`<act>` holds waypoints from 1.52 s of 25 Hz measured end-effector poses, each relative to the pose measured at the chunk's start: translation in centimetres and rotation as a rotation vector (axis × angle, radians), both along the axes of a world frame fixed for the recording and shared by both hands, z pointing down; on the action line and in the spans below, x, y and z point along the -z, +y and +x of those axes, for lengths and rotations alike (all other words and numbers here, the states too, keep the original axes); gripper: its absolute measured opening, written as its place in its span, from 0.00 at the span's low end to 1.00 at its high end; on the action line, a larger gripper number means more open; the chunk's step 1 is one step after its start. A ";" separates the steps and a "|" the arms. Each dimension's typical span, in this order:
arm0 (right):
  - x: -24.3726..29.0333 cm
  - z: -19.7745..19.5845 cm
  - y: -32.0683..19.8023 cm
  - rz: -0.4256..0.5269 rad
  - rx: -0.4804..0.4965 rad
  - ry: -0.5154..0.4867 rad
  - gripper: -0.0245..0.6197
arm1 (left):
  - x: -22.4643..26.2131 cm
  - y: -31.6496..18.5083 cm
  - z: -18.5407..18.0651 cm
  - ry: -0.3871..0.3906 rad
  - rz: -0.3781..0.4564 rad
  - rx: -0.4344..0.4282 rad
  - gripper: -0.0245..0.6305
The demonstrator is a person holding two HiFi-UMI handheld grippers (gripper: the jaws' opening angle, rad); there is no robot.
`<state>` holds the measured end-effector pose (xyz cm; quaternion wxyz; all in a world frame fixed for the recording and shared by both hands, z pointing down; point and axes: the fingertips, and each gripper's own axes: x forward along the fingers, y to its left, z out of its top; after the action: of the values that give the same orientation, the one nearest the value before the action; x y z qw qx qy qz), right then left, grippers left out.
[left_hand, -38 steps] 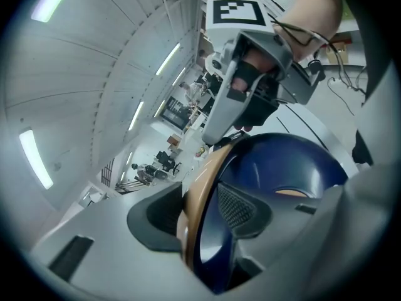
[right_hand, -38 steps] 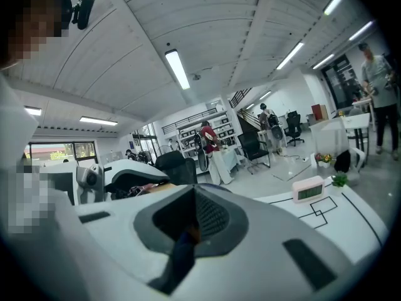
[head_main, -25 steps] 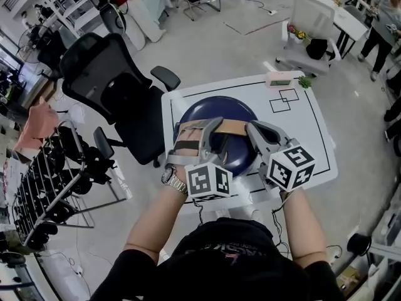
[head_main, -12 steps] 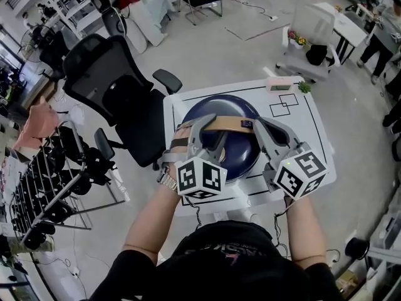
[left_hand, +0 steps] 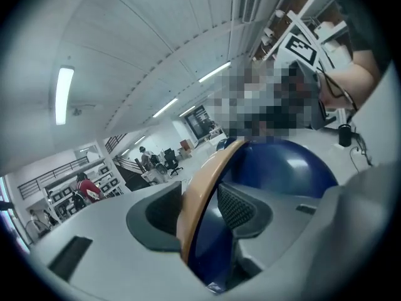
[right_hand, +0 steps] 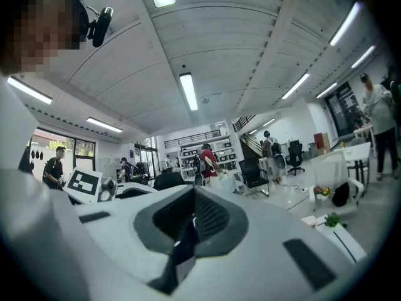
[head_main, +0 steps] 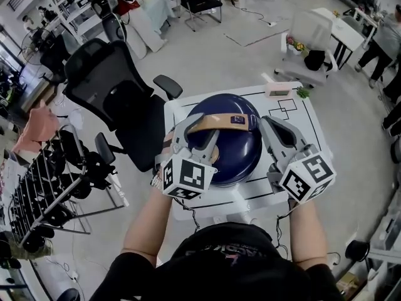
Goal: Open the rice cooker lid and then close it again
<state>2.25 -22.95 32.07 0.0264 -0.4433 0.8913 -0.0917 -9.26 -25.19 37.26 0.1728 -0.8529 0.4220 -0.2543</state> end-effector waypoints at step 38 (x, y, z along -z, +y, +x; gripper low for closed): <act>1.0 -5.5 0.6 0.028 0.089 -0.018 0.04 | 3.8 -0.5 -15.5 0.543 -0.083 0.291 0.22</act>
<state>-3.20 -22.33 31.10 0.0364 -0.4018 0.9111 -0.0842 -24.75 -25.68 33.42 -0.0193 -0.8265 0.5598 -0.0561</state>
